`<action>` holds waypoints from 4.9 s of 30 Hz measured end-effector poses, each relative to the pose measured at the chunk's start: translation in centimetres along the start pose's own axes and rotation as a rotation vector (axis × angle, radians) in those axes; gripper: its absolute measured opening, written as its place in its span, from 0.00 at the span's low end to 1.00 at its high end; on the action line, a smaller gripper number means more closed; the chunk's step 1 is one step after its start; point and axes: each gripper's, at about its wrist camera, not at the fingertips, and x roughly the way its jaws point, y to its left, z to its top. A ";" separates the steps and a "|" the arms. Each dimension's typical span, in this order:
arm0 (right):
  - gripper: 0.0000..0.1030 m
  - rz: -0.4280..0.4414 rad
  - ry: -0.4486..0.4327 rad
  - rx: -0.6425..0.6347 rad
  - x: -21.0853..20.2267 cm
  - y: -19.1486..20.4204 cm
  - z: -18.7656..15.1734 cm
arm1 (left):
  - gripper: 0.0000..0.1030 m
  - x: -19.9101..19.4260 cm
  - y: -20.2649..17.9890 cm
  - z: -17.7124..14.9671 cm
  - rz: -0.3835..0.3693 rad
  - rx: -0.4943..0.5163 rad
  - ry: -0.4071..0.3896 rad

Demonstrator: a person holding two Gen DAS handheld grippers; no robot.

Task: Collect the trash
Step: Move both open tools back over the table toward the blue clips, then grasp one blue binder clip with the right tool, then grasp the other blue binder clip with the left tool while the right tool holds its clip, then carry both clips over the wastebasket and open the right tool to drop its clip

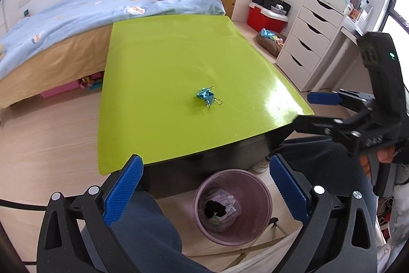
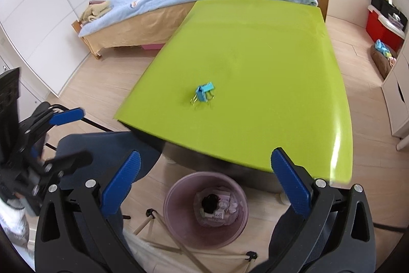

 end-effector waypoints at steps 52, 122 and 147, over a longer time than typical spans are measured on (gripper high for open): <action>0.25 -0.078 0.117 -0.008 8.3 -1.2 6.1 | 0.93 2.8 1.6 3.7 0.002 -0.004 -0.004; 0.25 -0.001 -0.009 -0.028 -2.5 -0.5 -0.5 | 0.06 3.3 -3.7 3.7 -0.052 0.178 0.023; 0.91 0.083 0.039 0.040 -2.9 0.5 -6.6 | 0.06 1.4 -4.4 -1.7 -0.122 0.133 0.048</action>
